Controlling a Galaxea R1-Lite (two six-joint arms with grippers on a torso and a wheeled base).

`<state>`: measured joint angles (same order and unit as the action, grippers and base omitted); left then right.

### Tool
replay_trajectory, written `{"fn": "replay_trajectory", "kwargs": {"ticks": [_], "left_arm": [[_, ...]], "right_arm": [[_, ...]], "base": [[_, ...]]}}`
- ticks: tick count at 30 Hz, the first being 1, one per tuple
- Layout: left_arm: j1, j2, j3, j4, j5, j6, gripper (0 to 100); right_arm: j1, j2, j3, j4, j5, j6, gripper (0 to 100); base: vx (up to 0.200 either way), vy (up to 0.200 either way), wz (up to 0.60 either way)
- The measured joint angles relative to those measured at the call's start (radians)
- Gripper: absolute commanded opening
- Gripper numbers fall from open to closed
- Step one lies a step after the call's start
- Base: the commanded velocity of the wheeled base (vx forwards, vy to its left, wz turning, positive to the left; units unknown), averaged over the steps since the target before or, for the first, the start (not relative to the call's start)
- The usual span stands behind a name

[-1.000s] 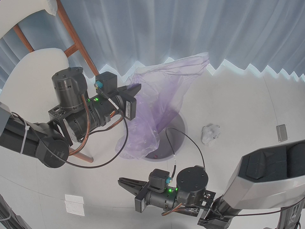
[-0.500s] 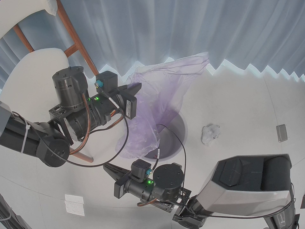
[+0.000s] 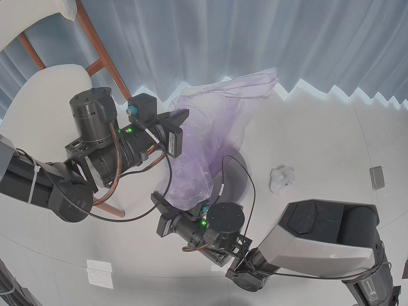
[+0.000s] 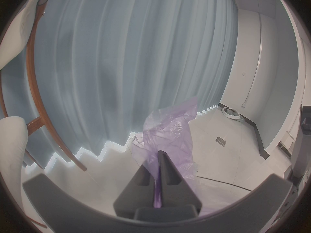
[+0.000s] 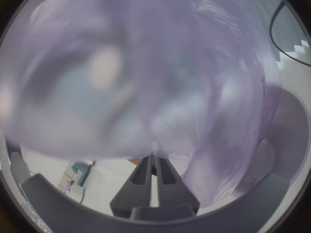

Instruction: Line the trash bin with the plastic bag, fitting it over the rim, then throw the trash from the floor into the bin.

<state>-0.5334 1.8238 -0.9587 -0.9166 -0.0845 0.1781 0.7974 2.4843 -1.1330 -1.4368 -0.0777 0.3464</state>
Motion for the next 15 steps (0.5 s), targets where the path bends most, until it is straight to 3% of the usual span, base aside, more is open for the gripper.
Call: {"fn": "replay_trajectory", "kwargs": {"ticks": [15], "left_arm": [[-0.006,0.006,-0.01,0.001,0.0,0.0,0]], "right_arm": [[-0.136,-0.017,0.017,-0.016,0.017,-0.05,0]], "base": [[0.0,0.0,0.0]]}}
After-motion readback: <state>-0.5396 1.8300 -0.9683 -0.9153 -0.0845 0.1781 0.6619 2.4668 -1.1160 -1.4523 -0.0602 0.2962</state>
